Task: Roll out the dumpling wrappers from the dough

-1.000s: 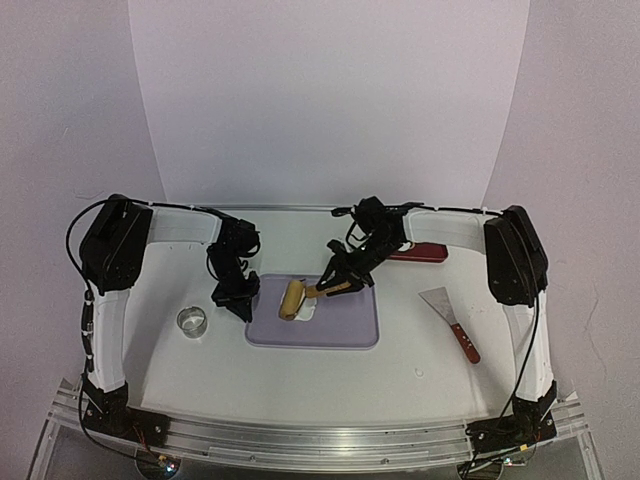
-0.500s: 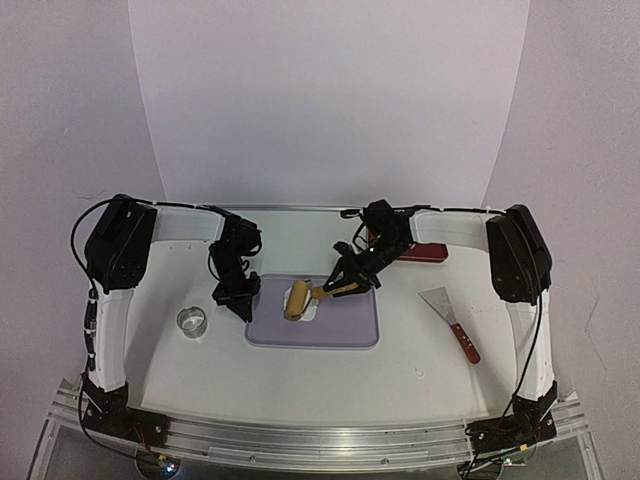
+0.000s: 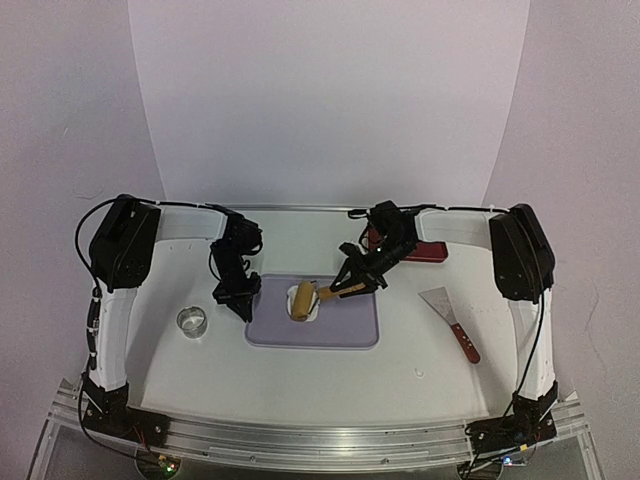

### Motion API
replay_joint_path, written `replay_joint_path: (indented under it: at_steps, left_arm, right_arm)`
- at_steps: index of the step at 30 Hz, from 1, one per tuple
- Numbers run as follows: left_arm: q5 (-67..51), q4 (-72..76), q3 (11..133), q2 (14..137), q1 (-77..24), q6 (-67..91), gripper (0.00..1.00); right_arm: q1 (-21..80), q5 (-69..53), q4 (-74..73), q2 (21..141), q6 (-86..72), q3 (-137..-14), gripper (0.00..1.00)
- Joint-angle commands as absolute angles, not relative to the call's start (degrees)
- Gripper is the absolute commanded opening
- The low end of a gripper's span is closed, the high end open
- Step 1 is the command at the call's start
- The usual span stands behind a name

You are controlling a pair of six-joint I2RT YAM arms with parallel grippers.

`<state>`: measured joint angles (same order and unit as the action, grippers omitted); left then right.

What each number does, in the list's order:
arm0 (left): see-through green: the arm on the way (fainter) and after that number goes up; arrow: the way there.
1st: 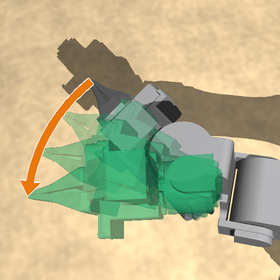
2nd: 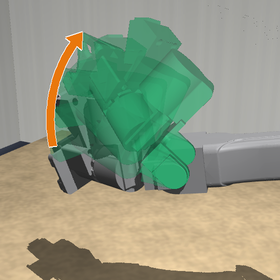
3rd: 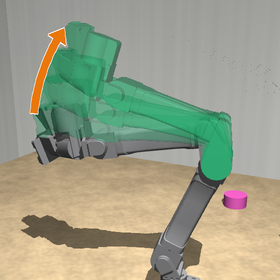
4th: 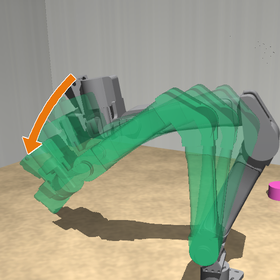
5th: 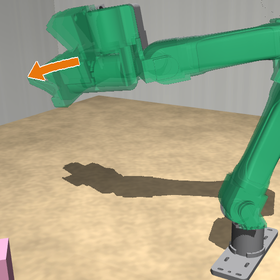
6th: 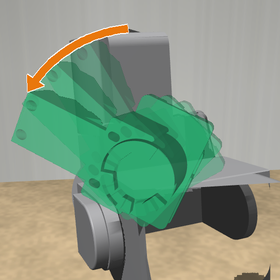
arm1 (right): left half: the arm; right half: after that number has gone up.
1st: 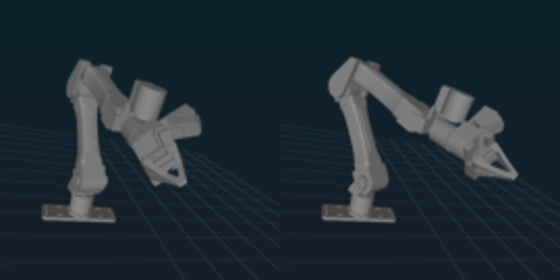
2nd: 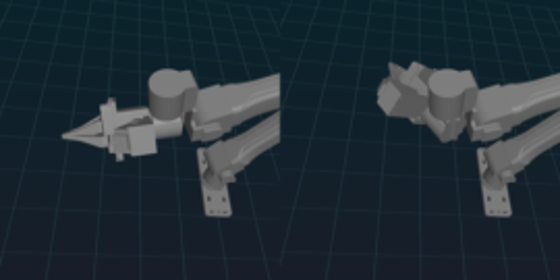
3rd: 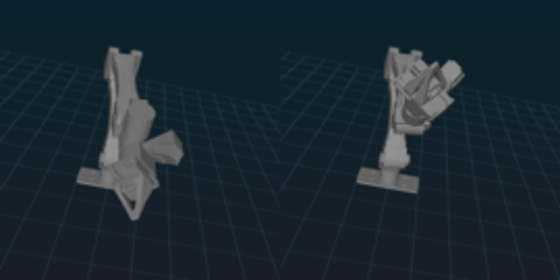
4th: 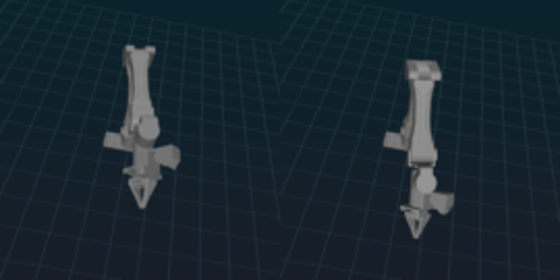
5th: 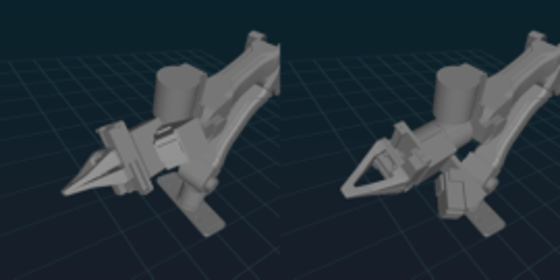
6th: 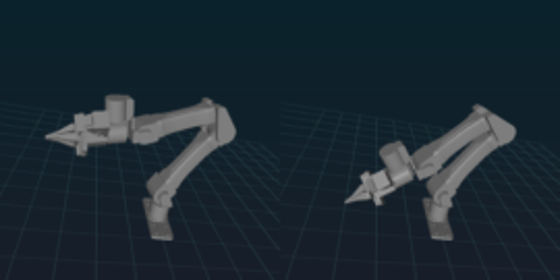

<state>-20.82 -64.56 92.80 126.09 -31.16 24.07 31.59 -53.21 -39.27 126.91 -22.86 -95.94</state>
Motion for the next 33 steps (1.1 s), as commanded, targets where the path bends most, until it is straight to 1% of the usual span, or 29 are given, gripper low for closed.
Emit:
replay_joint_path:
  at_steps: [1, 12, 22, 28, 33]
  left_arm:
    - [-15.9, -62.6, 93.0, 131.0, -31.4, 22.8, 0.00]
    - [-16.7, -63.0, 94.6, 131.8, -31.1, 21.9, 0.00]
    - [-17.1, -62.3, 94.7, 131.5, -31.2, 21.6, 0.00]
    - [-17.8, -60.8, 93.4, 131.0, -31.3, 21.7, 0.00]
    - [-18.5, -59.8, 92.7, 131.1, -31.6, 21.6, 0.00]
  right_arm:
    - [29.0, -17.1, -66.5, 136.4, -26.1, -89.5, 0.00]
    - [29.4, -14.4, -70.6, 138.3, -26.1, -97.0, 0.00]
    - [36.5, -13.2, -76.8, 144.7, -29.1, -113.1, 0.00]
    - [38.0, -12.0, -78.9, 148.7, -31.2, -118.3, 0.00]
    - [38.4, -14.4, -79.7, 152.1, -31.4, -124.2, 0.00]
